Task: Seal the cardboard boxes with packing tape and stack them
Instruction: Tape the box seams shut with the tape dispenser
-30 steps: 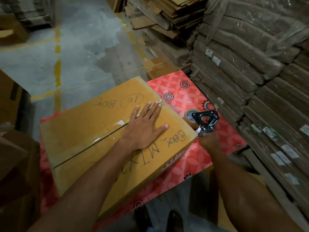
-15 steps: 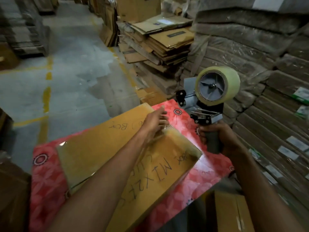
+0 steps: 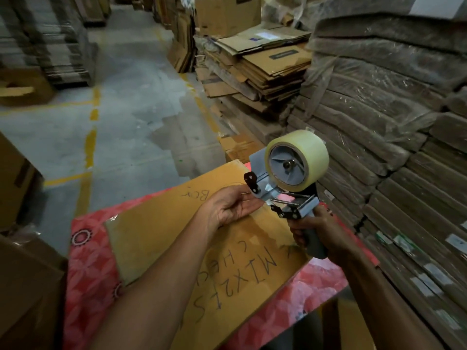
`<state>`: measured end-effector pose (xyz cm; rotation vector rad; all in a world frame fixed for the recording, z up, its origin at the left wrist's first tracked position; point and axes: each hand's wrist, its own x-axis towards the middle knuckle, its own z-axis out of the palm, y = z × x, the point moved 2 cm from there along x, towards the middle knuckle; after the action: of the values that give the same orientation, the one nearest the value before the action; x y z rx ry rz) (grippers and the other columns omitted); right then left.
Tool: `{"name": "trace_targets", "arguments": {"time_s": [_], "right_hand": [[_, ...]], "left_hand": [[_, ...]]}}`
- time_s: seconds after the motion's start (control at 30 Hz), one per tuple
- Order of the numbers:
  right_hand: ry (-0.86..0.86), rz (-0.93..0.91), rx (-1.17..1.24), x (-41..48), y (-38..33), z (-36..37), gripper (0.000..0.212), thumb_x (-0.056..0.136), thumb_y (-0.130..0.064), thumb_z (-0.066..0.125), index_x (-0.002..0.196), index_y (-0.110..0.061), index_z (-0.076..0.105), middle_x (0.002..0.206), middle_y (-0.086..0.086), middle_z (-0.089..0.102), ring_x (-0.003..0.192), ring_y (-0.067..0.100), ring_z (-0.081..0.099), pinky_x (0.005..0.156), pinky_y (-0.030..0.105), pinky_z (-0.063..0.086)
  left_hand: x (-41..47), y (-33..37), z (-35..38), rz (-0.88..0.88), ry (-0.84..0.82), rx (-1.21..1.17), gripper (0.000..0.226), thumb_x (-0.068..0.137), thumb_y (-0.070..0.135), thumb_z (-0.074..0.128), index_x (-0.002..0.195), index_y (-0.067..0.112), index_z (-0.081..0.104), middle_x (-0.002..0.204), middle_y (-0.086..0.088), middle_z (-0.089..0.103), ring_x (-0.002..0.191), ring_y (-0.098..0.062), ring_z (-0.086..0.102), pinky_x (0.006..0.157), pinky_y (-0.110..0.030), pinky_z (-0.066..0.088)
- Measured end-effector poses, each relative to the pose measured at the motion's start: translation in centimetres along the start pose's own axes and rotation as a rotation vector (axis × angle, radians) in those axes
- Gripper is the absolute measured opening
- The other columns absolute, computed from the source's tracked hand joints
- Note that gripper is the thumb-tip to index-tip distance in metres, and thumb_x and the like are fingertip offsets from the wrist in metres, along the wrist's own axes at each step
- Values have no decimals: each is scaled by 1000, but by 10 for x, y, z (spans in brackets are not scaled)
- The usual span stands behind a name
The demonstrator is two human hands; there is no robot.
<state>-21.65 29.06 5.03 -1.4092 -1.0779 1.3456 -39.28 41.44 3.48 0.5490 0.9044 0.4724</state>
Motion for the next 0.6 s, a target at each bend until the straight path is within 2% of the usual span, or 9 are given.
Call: {"name": "trace_targets", "arguments": {"time_s": [0.1,0.23,0.33,0.43,0.5,0.53,0.6], "right_hand": [[-19,10,-19,7,0,-4,27,67,-13,67,93,-6,58,67,9,48,57,18,45,51,30,37],[-56,-12,-9,16,-3,-9,18,69,-12,64,85,-7,57,63,5,49,52,15,45,49,28,38],[-67,-45,-31,26,-4,-15,17,71,-14,64,82,-5,55,63,6,50,52,18,45,49,29,40],[-86,-58,-17,38,-5,-19,10,76,-14,66,82,-10,58,63,6,51,52,17,46,47,28,40],[-76,-71,-35,46,-2,-23,6,78,-15,67,82,-14,62,63,6,52,53,18,46,48,29,39],[-66,-78,-36,48,3,-26,3,78,-15,66,79,-16,64,63,6,52,53,20,45,49,29,38],[-50,-95,13,47,14,-35,12,75,-12,64,70,-22,68,59,6,49,52,20,40,50,29,34]], "left_hand": [[7,8,1,-13,38,-9,25,104,9,47,87,-2,62,70,-21,72,58,-28,74,59,-35,61],[18,18,-2,-31,25,-10,42,101,34,54,82,1,71,82,-19,73,71,-30,74,77,-39,60],[23,18,-3,-13,109,36,19,99,7,56,84,-2,62,68,-17,70,61,-30,74,69,-39,61],[35,25,0,92,138,138,31,96,-6,52,68,0,65,56,-10,63,49,-21,66,58,-33,63],[41,44,-1,199,205,257,36,90,-11,52,61,3,67,54,-7,56,43,-16,53,41,-26,51],[47,58,-12,230,286,278,30,90,-10,52,67,3,67,55,-7,54,40,-15,50,37,-23,45],[53,90,-42,274,435,323,18,95,-3,53,81,3,63,62,-6,56,39,-10,55,40,-23,50]]}}
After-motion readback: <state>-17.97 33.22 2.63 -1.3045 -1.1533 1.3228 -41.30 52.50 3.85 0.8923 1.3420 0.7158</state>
